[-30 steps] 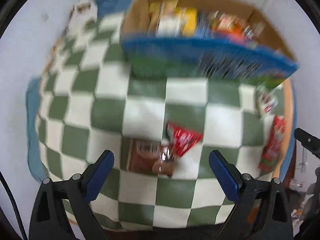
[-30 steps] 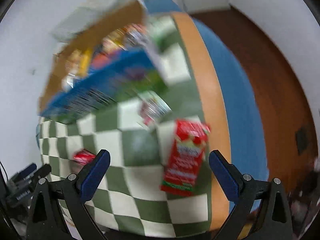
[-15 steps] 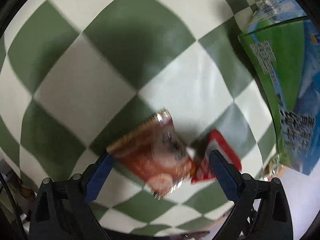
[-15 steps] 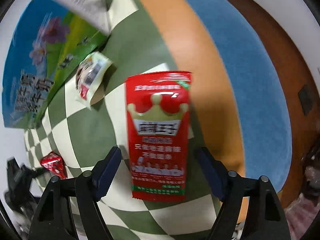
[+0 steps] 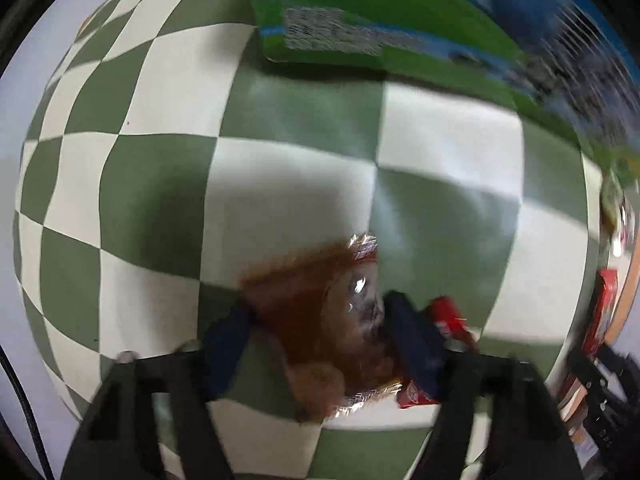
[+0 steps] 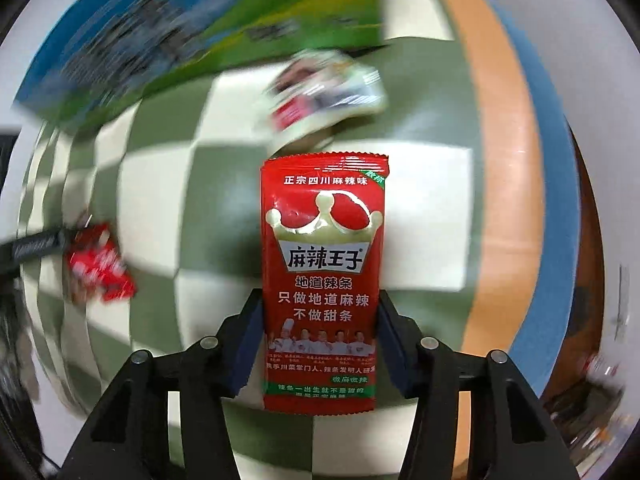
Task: Organize snacks
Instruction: 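Grasp the brown biscuit packet with left tool while right tool grasps red spicy-strip bag, then lower both packets into the cardboard box and open both tools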
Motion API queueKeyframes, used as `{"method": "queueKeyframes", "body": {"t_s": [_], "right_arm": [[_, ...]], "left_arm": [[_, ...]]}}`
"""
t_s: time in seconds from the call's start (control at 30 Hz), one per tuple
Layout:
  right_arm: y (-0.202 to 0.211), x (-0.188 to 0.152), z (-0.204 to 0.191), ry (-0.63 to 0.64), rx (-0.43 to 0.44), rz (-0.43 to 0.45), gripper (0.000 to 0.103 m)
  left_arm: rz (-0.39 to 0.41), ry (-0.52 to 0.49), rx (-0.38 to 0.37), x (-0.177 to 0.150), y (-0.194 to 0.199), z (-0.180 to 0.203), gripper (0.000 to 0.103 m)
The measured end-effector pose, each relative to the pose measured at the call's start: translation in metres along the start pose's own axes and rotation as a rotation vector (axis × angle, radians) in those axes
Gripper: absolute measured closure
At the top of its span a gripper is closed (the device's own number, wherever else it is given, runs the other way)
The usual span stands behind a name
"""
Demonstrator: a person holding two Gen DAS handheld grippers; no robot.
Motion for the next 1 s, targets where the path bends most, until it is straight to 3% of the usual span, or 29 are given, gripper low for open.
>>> {"method": "queueKeyframes", "body": {"t_s": [0.17,0.3,0.43,0.5,0.63,0.83,1.0], "right_arm": [[-0.001,-0.023,-0.014,0.033,0.052,-0.063,0.044],[-0.009,-0.024,-0.012,-0.02,0.088,-0.087,0.034],[-0.017,-0.018,-0.008,-0.065,0.096,-0.084,0.031],[-0.016,-0.011,-0.013,-0.046,0.064,-0.055,0.038],[-0.009,-0.007,-0.029,0.003,0.027,-0.004,0.052],[0.017,-0.008,-0.035,-0.014,0.101,0.035,0.054],[0.072,0.013,-0.047,-0.013,0.213,0.107,0.054]], "left_arm": [[-0.032,-0.056,0.041,-0.03,-0.002,-0.004,0.042],[-0.053,0.063,-0.03,-0.027,-0.009,-0.021,0.036],[-0.033,0.112,-0.018,-0.027,-0.009,-0.021,0.038],[-0.024,0.082,0.005,-0.022,-0.007,-0.022,0.048],[-0.007,0.029,0.032,-0.026,0.005,-0.016,0.05],[0.089,0.016,0.02,-0.026,0.061,-0.006,0.05],[0.209,-0.008,-0.077,-0.002,0.14,0.017,0.05]]}}
Point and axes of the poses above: each gripper's, at about its wrist camera, not at the fingertips, and y roughly against the way its jaws point, z to its right, x to its top, the point moved 3 cm from there along -y, roughly the way its jaws point, and after that the axes turned 5 degrees about -x, right-handed, at the moved point
